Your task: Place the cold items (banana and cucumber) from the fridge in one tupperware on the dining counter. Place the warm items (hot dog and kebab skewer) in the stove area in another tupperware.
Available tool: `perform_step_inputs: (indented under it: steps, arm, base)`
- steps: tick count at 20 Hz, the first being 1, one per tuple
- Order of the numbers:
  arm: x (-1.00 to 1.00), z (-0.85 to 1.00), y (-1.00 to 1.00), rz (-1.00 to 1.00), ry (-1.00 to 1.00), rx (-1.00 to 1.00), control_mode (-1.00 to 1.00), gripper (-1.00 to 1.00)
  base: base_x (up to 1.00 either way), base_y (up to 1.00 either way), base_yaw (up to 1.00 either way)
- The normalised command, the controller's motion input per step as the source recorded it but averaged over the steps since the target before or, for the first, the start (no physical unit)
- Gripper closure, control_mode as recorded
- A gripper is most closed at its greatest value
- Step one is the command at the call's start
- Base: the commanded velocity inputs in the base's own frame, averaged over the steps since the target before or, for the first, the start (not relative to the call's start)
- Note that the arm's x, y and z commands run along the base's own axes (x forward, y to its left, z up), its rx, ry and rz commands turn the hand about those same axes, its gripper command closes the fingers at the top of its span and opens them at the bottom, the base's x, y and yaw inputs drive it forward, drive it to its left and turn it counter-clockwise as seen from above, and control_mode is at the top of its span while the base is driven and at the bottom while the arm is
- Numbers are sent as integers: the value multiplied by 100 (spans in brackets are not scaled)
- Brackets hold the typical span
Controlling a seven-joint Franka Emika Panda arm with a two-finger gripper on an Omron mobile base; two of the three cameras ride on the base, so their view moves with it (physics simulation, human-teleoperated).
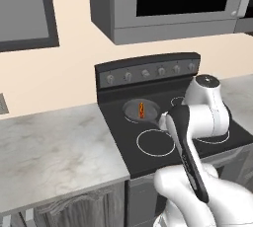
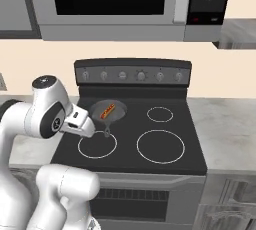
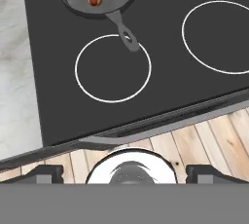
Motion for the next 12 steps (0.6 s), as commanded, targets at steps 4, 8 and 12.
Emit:
perform_step_inputs:
  steps: [4,8,12]
  arm:
    - [79,0,4,1,2,-1,-100,-100]
    - [100,0,0,0,6,0,-100,-100]
    - [100,4,0,0,6,0,-100,-100]
  base:
    - [0,0,0]
    - [0,0,0]
    - [0,0,0]
